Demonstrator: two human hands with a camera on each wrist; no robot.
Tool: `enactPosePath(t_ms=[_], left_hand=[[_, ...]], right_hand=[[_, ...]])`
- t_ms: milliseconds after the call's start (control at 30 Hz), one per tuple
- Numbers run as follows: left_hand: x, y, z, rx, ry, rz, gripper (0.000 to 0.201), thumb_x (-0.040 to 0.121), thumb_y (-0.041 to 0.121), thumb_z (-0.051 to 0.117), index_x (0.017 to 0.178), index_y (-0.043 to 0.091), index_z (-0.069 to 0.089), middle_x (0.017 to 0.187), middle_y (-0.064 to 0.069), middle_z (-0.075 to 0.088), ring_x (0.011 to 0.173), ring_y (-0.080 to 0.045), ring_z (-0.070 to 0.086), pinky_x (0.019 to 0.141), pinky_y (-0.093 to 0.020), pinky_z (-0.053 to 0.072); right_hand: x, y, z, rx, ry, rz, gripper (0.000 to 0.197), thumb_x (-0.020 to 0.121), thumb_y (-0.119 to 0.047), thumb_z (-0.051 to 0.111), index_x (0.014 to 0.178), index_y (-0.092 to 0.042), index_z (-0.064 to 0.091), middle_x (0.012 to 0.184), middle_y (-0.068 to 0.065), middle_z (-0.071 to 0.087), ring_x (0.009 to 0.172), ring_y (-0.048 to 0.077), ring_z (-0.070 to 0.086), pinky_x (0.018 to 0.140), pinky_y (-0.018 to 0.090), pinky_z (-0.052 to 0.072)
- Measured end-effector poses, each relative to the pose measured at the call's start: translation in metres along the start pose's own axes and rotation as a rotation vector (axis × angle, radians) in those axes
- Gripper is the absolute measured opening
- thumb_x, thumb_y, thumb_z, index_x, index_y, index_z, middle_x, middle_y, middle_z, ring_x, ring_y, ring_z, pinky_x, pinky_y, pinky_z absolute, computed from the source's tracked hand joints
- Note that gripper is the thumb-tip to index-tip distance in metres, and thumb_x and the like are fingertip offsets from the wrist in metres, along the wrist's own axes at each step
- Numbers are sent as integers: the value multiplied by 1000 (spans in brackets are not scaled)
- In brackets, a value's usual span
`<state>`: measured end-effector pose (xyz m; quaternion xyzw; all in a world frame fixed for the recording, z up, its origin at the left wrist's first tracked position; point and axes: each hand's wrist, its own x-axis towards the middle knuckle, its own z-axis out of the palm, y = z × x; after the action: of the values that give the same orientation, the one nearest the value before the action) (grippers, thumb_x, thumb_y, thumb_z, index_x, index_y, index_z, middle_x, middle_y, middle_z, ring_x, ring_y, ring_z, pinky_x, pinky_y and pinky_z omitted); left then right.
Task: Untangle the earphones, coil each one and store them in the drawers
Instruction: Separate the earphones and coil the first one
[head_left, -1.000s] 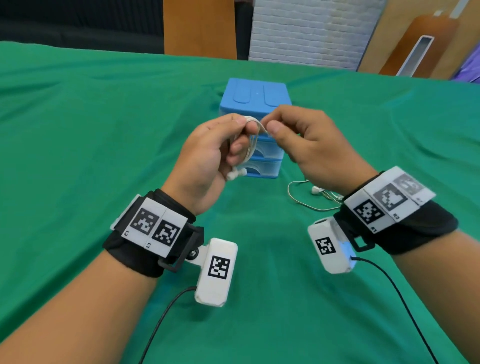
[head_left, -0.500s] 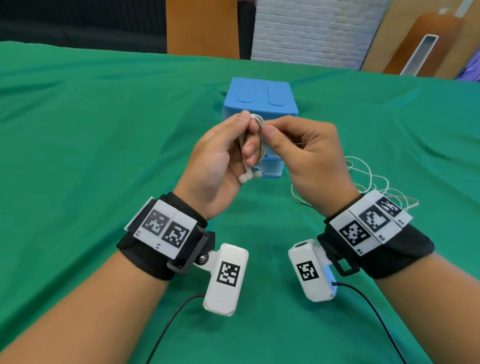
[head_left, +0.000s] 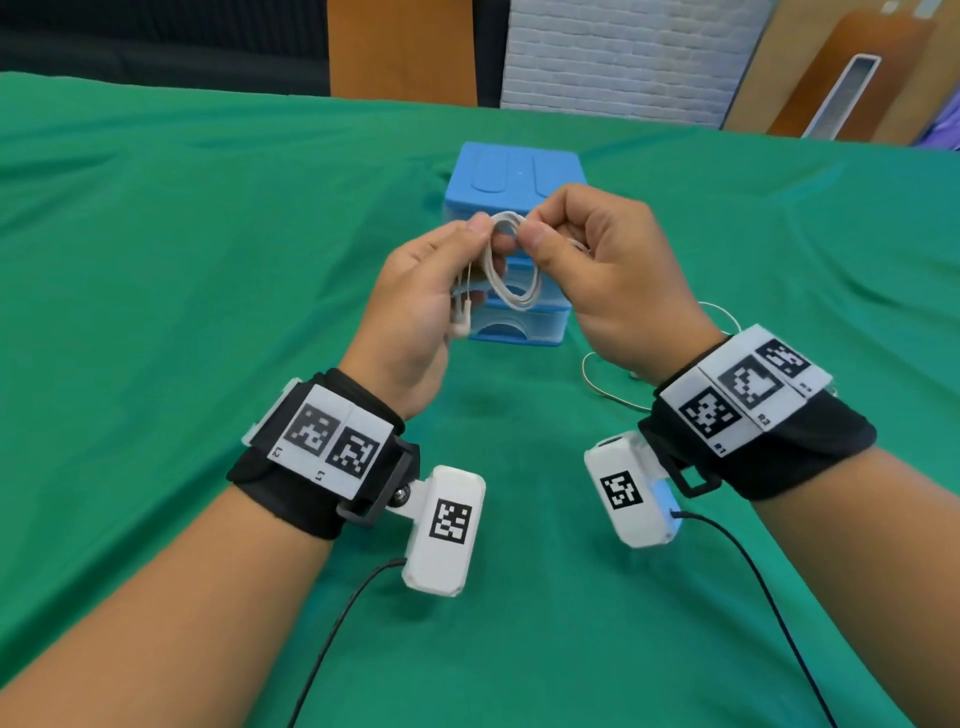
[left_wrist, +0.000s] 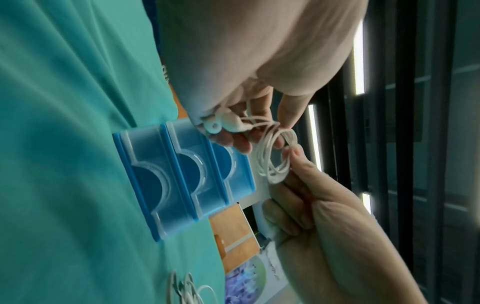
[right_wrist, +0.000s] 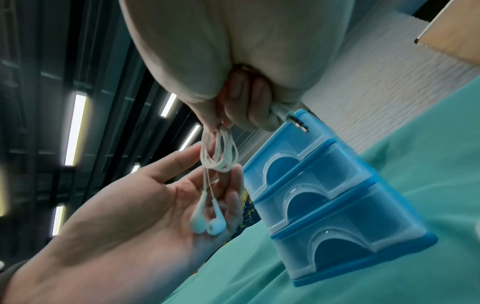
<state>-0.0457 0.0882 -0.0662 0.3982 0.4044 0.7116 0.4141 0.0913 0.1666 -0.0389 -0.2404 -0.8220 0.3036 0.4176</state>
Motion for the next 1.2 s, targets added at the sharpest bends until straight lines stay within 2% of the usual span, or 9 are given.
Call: enactPosePath(t_ms=[167,333,533,600,667,767,867,967,1200], left_hand=[[0,-1,-5,102,-33,32,11,98,9,60,107,12,66,92,-6,73,89,-16,70,79,-25,54],[-2,-4,0,251,-64,151,11,93,8,68,103,8,72,97,-10,76,94,-22,71,90,-38,57],[-6,-3,2,235,-2,153,11,92,-1,67,102,-1,73,95,-19,76,85,-28,74,78,-42,63],[-6,-1,2,211,18,142,11,92,-2,67,101,-1,73,93,-16,77,82,-25,75,73,-37,62],[-5,1,1,186,38,131,10,92,-2,67,99,2,73,90,-14,77,80,-23,75,69,-31,60],[-4,3,0,164,44,108,10,92,-1,66,98,3,73,87,-11,77,78,-20,75,66,-27,58],[-6,3,3,141,30,93,10,92,-2,66,98,1,73,87,-11,77,78,-19,75,65,-27,58],[-7,2,4,111,40,96,10,92,-3,66,99,-1,72,86,-10,77,75,-18,75,65,-28,59],[-5,-2,2,177,109,157,10,91,-3,68,99,-2,74,87,-14,77,73,-22,74,68,-39,62]], right_hand=[[1,6,-18,-78,-95,70,16,98,-18,61,85,-9,63,55,-14,40,50,1,30,51,19,27],[-2,5,-25,-191,-151,74,17,94,-29,63,81,-17,65,56,-13,46,52,4,34,55,26,30],[-3,2,-23,-173,-177,91,16,95,-22,65,86,-9,69,58,-6,47,50,4,34,52,24,31],[-4,4,-28,-96,-195,120,11,97,-15,62,95,-8,70,62,7,52,48,4,44,50,19,36],[-6,7,-34,-69,-218,140,9,97,-9,60,100,-8,68,74,21,62,57,16,63,55,28,47],[-8,12,-38,-223,-178,89,7,92,-13,68,91,-19,71,85,3,68,82,20,67,76,35,51],[-8,13,-34,-313,-110,118,8,87,-19,75,85,-27,75,83,-5,63,68,13,55,70,26,44],[-12,4,-19,-21,-92,280,5,82,-9,78,87,-10,79,75,4,70,62,9,54,63,25,46],[-14,-16,-9,609,2,513,15,85,9,59,96,12,68,89,24,73,78,28,73,81,34,59]])
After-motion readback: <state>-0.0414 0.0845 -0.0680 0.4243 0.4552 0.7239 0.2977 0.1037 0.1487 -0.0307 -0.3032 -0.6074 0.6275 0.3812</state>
